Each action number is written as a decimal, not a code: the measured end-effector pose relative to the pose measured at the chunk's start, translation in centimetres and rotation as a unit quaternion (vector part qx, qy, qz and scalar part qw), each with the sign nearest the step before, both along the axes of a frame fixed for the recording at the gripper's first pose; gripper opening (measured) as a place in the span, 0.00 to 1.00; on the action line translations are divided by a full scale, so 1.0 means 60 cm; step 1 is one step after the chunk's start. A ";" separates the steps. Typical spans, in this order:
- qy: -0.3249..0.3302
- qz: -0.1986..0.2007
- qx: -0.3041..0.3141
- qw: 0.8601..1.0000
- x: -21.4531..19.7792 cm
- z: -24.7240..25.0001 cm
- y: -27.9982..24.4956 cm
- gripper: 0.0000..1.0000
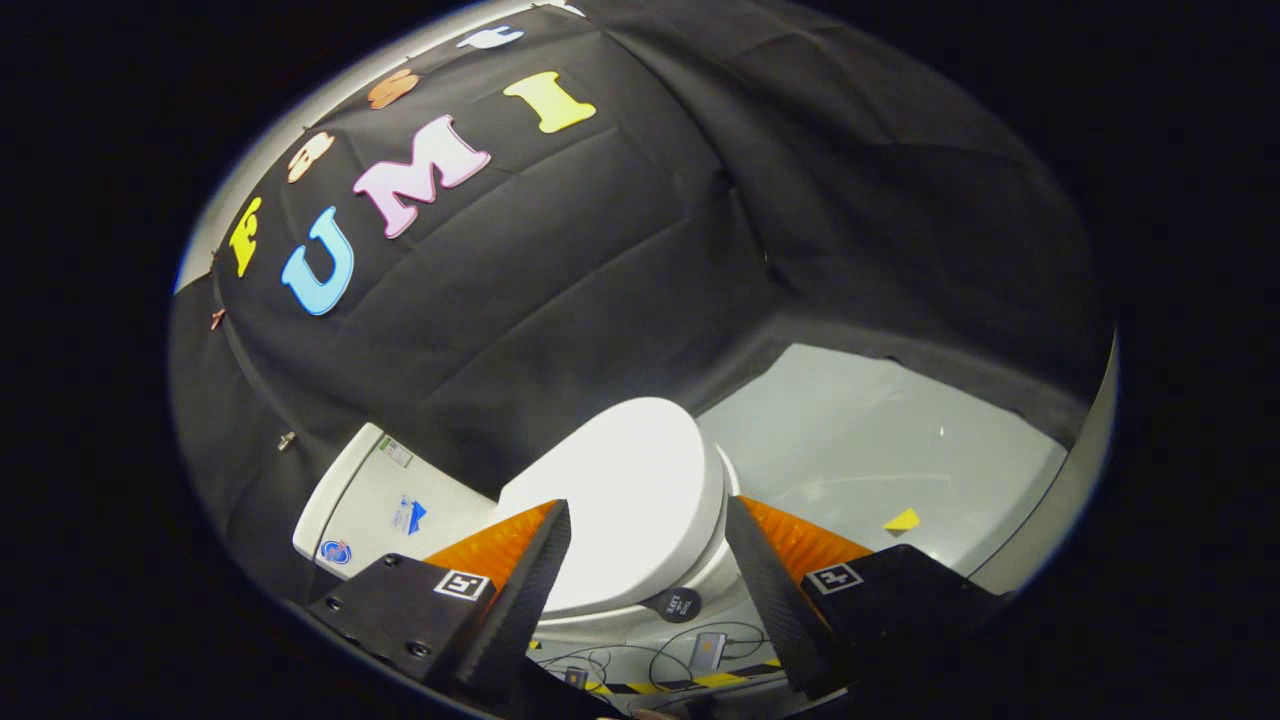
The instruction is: Open the toilet lid.
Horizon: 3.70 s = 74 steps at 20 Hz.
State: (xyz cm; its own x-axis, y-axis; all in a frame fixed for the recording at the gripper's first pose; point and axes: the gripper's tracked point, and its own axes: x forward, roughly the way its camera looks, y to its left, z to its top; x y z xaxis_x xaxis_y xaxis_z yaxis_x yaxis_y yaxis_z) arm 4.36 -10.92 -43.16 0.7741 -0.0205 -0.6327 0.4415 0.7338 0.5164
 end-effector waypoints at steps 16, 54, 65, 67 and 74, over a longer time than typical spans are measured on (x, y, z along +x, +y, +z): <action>0.079 -0.036 0.163 0.983 -0.039 -0.220 0.054 0.95; 0.077 -0.001 0.215 0.973 -0.016 -0.180 0.113 0.05; 0.086 0.092 -0.012 0.992 0.028 0.006 0.173 0.05; 0.082 0.097 -0.049 0.991 0.036 0.040 0.193 0.05; 0.066 0.132 -0.149 0.978 0.061 0.118 0.278 0.05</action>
State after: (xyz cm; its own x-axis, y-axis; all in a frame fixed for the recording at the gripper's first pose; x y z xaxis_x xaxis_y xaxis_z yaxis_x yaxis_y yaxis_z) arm 8.00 5.73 -36.11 0.6897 -0.0293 -0.7235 0.2636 0.9408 0.2133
